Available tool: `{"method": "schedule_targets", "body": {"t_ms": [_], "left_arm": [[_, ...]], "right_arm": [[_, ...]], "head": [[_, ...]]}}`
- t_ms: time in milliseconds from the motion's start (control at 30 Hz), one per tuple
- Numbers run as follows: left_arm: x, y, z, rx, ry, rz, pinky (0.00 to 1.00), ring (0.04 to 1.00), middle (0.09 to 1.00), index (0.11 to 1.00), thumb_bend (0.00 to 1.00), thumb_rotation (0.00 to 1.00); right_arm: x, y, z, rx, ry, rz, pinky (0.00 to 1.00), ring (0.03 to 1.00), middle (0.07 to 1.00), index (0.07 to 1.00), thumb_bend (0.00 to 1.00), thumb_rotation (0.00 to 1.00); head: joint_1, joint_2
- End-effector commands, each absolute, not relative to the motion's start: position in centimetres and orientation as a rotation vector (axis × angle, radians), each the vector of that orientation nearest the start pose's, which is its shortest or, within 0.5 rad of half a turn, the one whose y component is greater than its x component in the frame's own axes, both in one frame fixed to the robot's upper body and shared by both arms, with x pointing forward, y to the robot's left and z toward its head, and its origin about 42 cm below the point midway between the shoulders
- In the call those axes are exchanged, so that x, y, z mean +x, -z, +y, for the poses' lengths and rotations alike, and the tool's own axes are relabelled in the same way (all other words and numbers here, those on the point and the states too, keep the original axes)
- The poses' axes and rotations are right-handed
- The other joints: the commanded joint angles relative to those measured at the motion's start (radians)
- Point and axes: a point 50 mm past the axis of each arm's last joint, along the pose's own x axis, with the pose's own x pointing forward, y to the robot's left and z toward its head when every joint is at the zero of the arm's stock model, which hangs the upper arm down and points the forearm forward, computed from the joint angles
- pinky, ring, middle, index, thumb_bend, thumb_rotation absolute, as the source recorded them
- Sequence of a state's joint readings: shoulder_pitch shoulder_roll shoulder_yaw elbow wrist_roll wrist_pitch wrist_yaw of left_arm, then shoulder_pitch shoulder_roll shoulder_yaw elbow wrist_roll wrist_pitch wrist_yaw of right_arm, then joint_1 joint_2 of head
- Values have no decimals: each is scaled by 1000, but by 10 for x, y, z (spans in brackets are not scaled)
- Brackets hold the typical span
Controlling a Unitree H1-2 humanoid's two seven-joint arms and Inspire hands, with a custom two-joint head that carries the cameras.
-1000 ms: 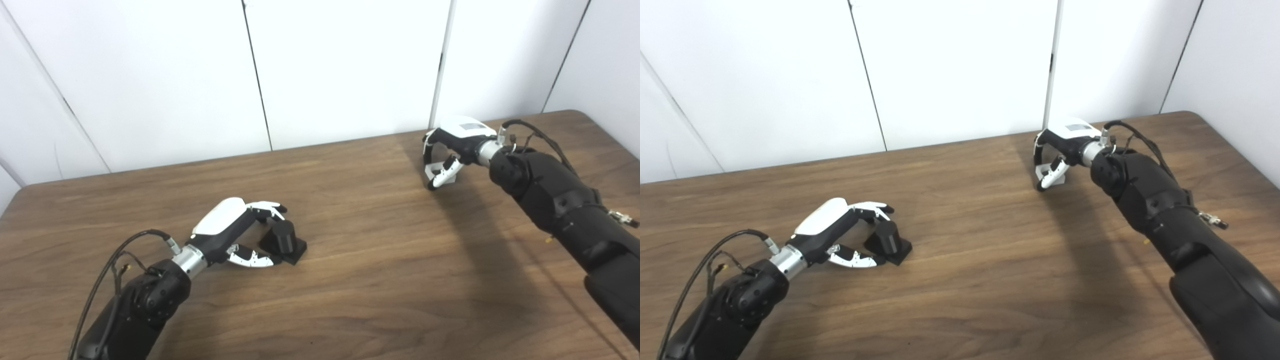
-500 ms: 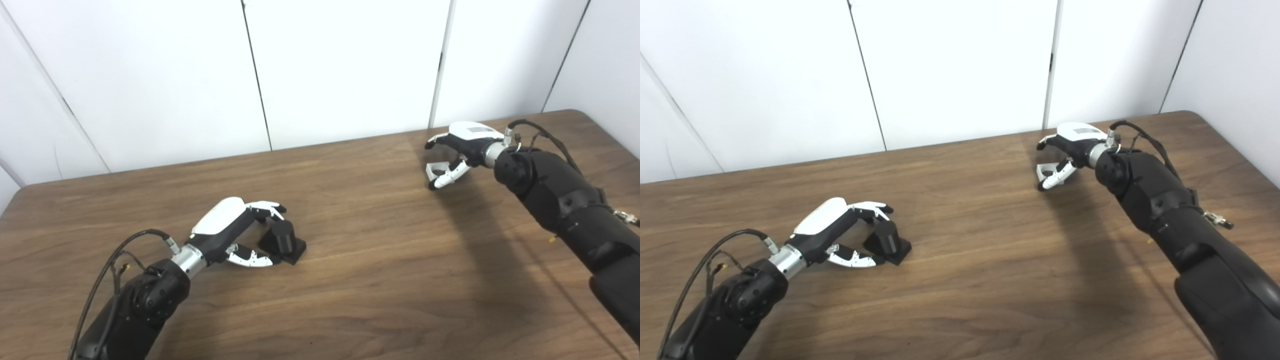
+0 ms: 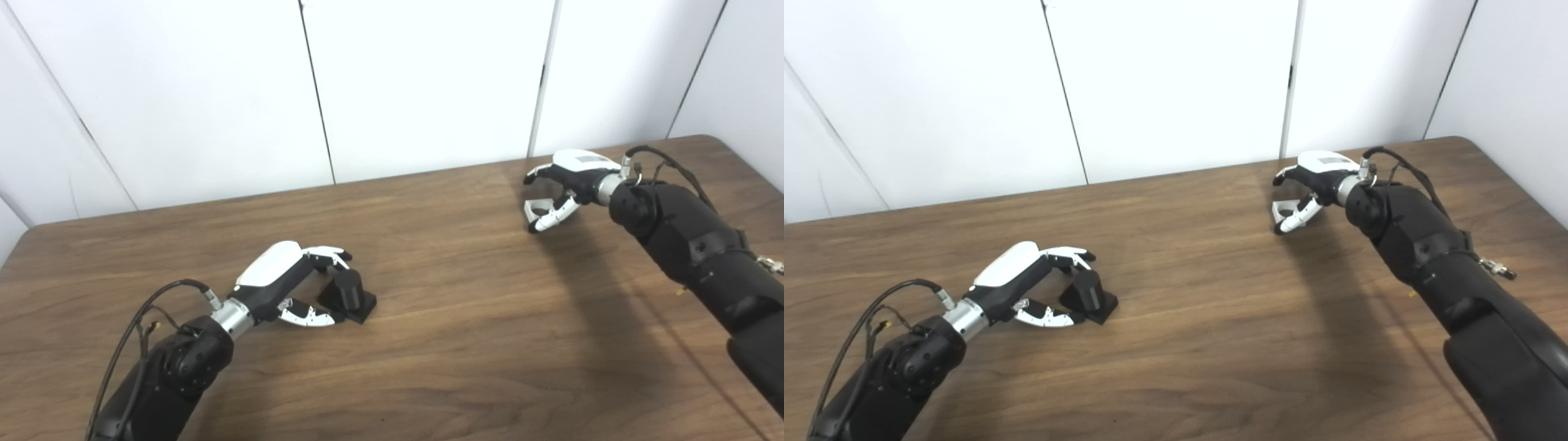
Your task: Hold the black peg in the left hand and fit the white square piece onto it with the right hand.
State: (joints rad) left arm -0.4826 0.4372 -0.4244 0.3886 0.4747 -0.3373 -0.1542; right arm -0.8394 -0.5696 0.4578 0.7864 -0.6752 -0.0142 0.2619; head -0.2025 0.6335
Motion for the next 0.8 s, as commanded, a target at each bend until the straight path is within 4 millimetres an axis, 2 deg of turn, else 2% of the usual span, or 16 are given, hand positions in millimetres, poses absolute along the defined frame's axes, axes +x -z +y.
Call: {"method": "schedule_targets", "body": {"t_ms": [0,533,767], "left_arm": [[396,-106,286,1167,663,-30,690,829,838,601,778,47],[397,-106,285,1159,660,-38,696,820,833,596,784,47],[398,-107,286,1159,660,-44,682,814,829,595,786,52]], "right_arm": [[511,-227,-359,-1502,-324,224,754,911,922,806,884,315],[509,-233,-366,-1494,-317,225,774,907,914,777,885,305],[509,-235,-368,-1498,-322,224,751,900,913,776,881,314]], "head": [[1,0],[6,2],[4,7]]}}
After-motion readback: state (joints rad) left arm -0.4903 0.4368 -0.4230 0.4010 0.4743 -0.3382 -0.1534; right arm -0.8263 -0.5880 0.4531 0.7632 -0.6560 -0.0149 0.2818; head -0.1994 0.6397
